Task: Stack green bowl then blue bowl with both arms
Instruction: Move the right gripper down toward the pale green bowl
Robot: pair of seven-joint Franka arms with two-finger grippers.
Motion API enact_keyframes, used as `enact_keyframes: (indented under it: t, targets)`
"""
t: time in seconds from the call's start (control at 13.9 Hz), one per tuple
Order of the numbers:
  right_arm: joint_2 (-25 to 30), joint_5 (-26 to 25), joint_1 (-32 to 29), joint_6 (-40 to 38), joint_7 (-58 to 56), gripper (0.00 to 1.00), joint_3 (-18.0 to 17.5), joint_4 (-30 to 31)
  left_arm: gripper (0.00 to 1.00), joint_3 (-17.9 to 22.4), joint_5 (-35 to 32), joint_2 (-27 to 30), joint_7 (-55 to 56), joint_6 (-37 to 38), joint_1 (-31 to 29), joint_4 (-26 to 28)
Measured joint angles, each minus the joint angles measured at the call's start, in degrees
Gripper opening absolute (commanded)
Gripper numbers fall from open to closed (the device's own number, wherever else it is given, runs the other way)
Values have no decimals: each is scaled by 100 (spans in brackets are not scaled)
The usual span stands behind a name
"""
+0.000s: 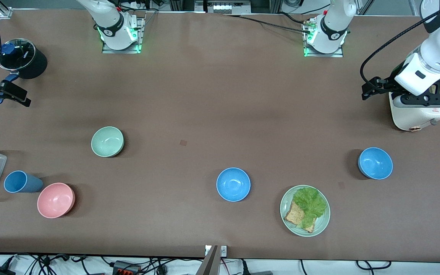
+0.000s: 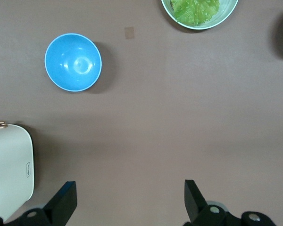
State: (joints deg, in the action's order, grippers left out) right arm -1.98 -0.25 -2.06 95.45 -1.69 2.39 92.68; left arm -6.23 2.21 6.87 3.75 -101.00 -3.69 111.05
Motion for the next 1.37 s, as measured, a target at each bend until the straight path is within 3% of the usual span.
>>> enact_keyframes:
  t: [0.43, 0.65, 1.08, 1.37]
  targets:
    - [17, -22, 0, 18, -23, 100, -2, 3, 100, 27, 0, -3, -20, 24, -8, 0]
    - [-186, -111, 0, 394, -32, 100, -2, 132, 100, 28, 0, -4, -33, 31, -8, -2]
    - [-1834, -237, 126, 1109, -38, 100, -22, 257, 100, 30, 0, -8, -49, 43, -8, -5]
    - [-2530, -237, 400, 1245, -26, 100, -31, 259, 100, 30, 0, -10, -54, 46, -9, -5]
